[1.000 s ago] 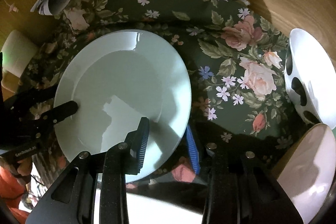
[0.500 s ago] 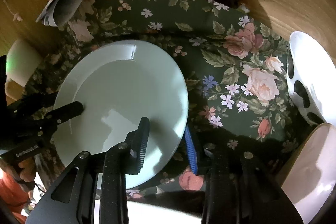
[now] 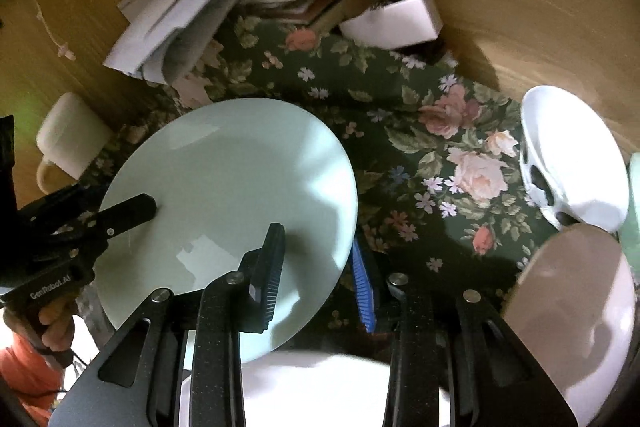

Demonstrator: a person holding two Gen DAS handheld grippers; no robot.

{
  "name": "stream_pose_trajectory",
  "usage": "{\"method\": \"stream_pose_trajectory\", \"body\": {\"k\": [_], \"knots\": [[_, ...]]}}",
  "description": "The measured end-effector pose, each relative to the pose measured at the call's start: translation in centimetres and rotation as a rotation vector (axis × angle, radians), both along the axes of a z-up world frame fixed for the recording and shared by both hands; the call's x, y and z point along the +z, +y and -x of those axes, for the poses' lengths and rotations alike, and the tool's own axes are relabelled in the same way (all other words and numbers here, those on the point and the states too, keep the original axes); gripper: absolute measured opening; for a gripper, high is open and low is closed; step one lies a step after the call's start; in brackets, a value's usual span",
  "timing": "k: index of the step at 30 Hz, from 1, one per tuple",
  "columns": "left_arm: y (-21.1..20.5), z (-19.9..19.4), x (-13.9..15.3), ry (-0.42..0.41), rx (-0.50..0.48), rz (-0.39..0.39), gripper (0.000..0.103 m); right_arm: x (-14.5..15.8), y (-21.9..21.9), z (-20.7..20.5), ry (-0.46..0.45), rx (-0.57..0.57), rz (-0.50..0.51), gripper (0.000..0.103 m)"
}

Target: Organize plates and bowls

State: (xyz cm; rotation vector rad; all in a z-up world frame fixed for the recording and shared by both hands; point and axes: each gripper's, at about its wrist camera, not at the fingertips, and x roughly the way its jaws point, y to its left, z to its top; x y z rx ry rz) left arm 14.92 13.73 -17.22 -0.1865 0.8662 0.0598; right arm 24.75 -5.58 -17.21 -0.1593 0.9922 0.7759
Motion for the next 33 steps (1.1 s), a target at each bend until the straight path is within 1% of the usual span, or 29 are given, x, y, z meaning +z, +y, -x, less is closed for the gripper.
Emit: {"method": "stream_pose_trajectory", "body": {"k": [13,19,33], "knots": [[-2.9,2.6,2.6,-0.071,-0.049,0.002,0.045,2.5,-3.7,4.0,-0.079,-0.061,-0.042,0.029],[-4.5,3.9,3.5,-0.099,-0.078,0.000,0.045,3.5,-5.6,5.9,-0.098,-0.092,-0.072,0.030],[-7.8,6.9,4.3,-0.124,-0.142,-0.004,0.045,4.0,-9.5,9.8,-0.129,-0.148,-0.098,0.029]]}}
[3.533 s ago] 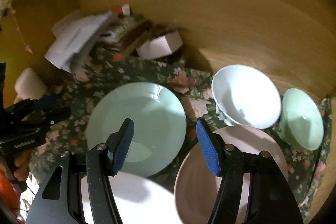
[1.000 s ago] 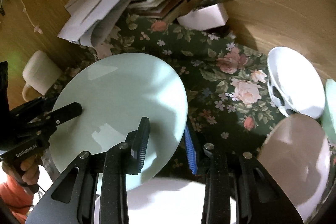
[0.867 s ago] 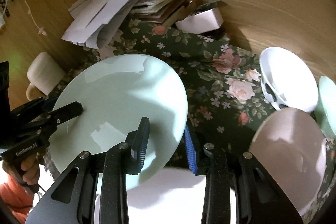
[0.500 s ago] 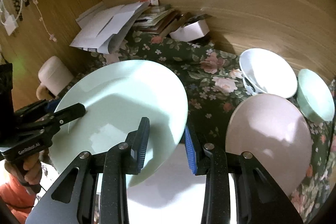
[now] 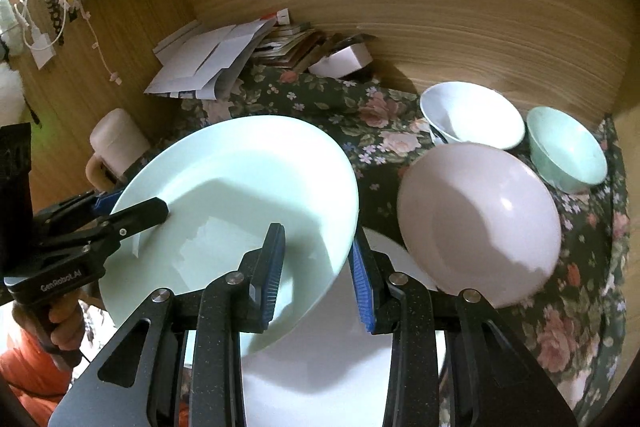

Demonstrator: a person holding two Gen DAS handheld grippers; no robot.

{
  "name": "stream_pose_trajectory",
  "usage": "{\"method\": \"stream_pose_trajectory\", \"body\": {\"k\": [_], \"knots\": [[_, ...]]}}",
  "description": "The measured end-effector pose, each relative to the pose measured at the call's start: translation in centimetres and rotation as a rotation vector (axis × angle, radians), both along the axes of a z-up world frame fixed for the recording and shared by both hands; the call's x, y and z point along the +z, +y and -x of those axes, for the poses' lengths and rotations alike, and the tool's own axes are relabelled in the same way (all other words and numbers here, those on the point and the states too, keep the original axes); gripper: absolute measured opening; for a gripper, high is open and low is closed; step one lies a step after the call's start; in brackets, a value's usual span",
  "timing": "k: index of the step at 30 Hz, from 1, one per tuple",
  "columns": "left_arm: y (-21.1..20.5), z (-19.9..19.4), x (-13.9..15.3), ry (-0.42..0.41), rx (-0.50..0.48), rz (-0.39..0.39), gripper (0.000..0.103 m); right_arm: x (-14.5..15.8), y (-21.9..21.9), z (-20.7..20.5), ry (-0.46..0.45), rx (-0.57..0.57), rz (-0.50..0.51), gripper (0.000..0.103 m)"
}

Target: Organize plates and bowls

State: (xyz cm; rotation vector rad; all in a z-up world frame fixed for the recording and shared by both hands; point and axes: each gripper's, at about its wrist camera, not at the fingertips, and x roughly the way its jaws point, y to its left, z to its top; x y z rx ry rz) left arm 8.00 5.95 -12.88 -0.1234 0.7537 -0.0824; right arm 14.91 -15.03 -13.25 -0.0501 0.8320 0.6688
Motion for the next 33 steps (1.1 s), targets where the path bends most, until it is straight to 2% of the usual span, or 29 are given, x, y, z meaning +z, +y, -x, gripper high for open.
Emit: {"method": "stream_pose_trajectory", "body": {"k": [17,33], "knots": [[-3.8,1.6,-1.5,0.030,-0.062,0.014,0.045,-1.7,-4.0,2.8,0.023,-0.072,-0.027,0.029],[-5.4,0.5,-5.0,0.126,-0.073,0.029,0.045,-5.0,-5.5,2.9,0.109,-0.102,-0.026,0.030]]}}
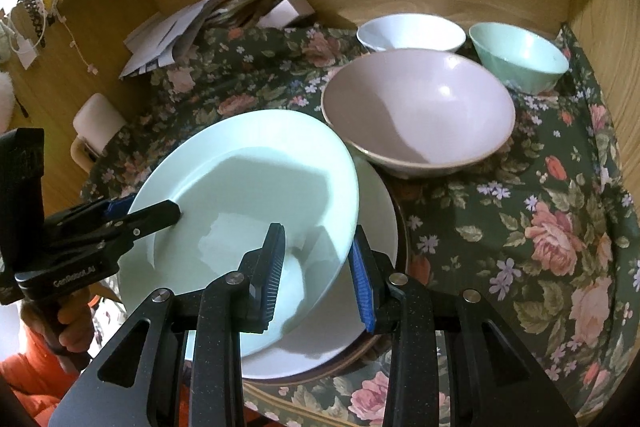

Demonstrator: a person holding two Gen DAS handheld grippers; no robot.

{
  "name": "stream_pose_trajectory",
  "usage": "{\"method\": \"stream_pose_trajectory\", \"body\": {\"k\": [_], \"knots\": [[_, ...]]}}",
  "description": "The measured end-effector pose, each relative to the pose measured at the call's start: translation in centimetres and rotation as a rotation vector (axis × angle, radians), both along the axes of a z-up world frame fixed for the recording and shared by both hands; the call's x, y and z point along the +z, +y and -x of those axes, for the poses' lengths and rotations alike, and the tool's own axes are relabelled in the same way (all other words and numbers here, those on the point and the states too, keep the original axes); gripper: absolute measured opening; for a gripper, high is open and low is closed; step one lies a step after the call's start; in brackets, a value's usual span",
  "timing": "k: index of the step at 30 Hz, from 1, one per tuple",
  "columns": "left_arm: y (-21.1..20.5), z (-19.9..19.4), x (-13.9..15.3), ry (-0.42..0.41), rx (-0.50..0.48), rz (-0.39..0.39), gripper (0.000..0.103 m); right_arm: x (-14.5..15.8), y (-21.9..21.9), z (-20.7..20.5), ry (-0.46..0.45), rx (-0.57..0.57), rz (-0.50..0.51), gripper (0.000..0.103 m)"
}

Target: Organize plates and bowls

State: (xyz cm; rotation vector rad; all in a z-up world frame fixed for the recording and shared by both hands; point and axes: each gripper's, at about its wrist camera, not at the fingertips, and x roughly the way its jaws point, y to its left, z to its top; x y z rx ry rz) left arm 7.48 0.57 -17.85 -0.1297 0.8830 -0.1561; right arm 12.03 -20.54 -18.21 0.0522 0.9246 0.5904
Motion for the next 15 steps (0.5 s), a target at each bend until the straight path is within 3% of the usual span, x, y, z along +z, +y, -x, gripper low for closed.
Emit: {"method": "stream_pose_trajectory", "body": {"k": [15], "knots": [[0.0,-1.0,-1.4,0.036,0.004,-0.021,0.045,-1.7,0.0,-0.4,0.055,-0.008,-0.007,0.029]]}}
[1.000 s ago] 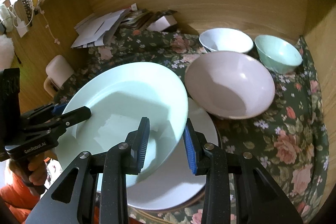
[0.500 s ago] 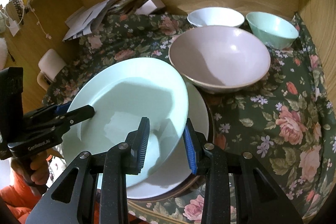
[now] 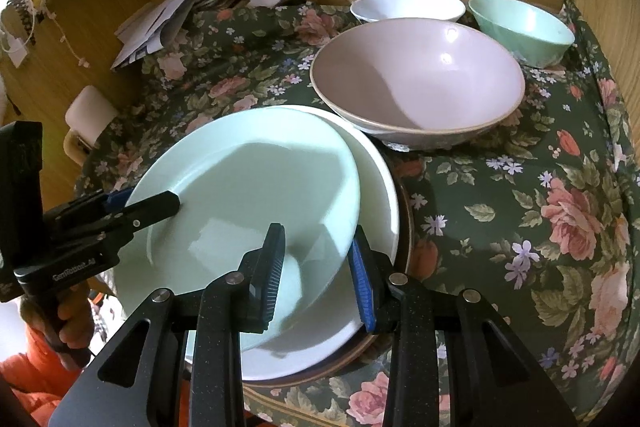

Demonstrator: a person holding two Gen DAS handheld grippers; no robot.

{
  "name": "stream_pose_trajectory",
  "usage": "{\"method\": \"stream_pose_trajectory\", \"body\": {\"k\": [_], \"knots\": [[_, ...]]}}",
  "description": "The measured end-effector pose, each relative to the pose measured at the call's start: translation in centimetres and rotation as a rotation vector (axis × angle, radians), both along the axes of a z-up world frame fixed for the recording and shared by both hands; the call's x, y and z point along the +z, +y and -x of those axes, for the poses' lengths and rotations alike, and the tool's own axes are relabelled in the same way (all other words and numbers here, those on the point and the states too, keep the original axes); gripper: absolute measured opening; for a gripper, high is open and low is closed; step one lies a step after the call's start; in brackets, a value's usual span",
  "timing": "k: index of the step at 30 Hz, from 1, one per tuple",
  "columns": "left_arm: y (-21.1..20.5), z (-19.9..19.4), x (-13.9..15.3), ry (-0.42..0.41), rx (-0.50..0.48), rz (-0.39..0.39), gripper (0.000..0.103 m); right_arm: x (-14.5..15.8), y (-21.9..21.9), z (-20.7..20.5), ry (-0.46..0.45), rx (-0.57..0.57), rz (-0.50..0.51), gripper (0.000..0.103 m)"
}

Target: Organize plates and bowls

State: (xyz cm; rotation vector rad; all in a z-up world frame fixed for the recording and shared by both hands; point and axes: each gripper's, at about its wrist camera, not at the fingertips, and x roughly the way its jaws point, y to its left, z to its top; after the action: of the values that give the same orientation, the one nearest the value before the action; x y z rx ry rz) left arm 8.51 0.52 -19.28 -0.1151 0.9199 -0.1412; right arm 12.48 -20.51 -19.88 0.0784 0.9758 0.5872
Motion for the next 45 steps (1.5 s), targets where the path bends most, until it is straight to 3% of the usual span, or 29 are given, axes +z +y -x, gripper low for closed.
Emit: {"method": "stream_pose_trajectory", "body": {"k": [17,25,35,42,45], "knots": [[-0.2,-0.3,-0.8,0.028,-0.012,0.001,0.044,0.2,-1.3,0.5,0.003,-0.023,-0.039,0.029],[-0.1,-0.2,0.8,-0.020,0.003,-0.041,0.045,1.8,-2.7,1.3,-0.079,-0.078,0.009,0.030],[-1.2,-0.8,5.3,-0.118,-0.006,-0.077,0.061,5.2,-4.7,1.3,-0.197,-0.139,0.001,0.053],[-2.8,-2.5,7.9,-0.168,-0.033,-0.091,0.070,7.4,-5.6,0.3,-0.265,-0.173,-0.006,0.062],[-3.5,-3.9,8.4,-0.177,-0.031,-0.105,0.080,7.8,-6.1,-0.3,-0.274,-0.187,-0.015,0.070]]}}
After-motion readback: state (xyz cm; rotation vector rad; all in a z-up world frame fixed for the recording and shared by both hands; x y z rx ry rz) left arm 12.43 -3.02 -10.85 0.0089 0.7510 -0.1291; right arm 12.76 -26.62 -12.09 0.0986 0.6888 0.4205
